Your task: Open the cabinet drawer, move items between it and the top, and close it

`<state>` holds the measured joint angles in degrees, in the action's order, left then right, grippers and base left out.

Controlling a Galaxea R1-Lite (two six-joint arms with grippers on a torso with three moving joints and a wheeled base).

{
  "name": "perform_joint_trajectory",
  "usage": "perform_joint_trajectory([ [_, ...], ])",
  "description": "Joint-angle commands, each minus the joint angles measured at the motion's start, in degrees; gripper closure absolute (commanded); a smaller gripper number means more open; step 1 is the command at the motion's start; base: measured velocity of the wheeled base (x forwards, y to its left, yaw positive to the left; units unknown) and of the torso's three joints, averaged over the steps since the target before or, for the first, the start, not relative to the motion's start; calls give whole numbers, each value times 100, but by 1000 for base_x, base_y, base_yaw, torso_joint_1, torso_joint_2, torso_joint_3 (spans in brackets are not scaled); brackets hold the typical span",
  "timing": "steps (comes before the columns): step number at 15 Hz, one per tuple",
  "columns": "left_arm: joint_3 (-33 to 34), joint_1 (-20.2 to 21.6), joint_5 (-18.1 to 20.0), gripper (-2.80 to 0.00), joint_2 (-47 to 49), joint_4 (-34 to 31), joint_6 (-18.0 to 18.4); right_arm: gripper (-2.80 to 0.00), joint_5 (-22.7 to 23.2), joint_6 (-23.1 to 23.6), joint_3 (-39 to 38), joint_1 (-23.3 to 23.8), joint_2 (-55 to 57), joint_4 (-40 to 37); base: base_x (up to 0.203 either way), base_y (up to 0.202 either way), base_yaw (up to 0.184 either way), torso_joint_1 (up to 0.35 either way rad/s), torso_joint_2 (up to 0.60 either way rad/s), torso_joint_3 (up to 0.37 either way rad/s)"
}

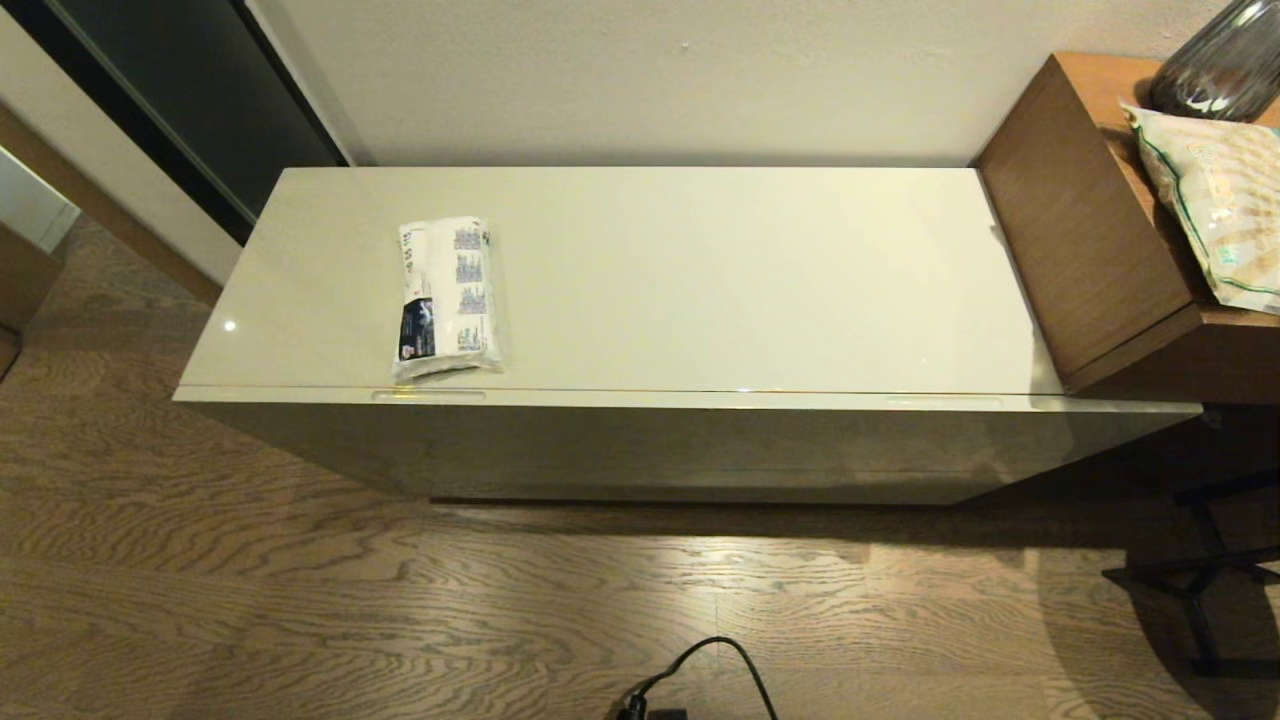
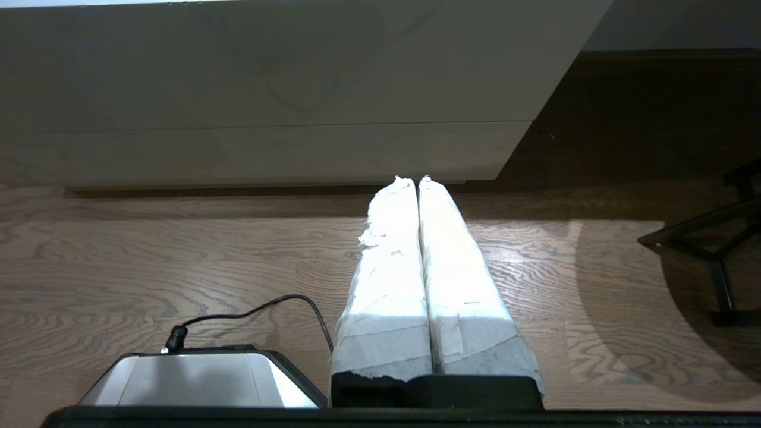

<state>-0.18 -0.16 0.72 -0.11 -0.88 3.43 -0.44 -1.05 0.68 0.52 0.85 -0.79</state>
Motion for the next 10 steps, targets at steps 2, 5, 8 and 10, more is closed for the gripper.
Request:
perform_joint_trajectory([
  [2, 1, -2, -2, 0, 11, 0, 0, 0, 0, 26, -16, 0, 3, 9, 0, 0, 0, 0, 0, 0],
  [5, 1, -2, -2, 0, 11, 0, 0, 0, 0, 17, -16, 0, 3, 9, 0, 0, 0, 0, 0, 0],
  [8, 1, -2, -2, 0, 11, 0, 0, 0, -2, 5, -24, 0, 3, 49, 0, 0, 0, 0, 0, 0],
  [10, 1, -2, -2, 0, 11, 0, 0, 0, -16, -22, -29, 0, 10, 85, 0, 0, 0, 0, 0, 0],
])
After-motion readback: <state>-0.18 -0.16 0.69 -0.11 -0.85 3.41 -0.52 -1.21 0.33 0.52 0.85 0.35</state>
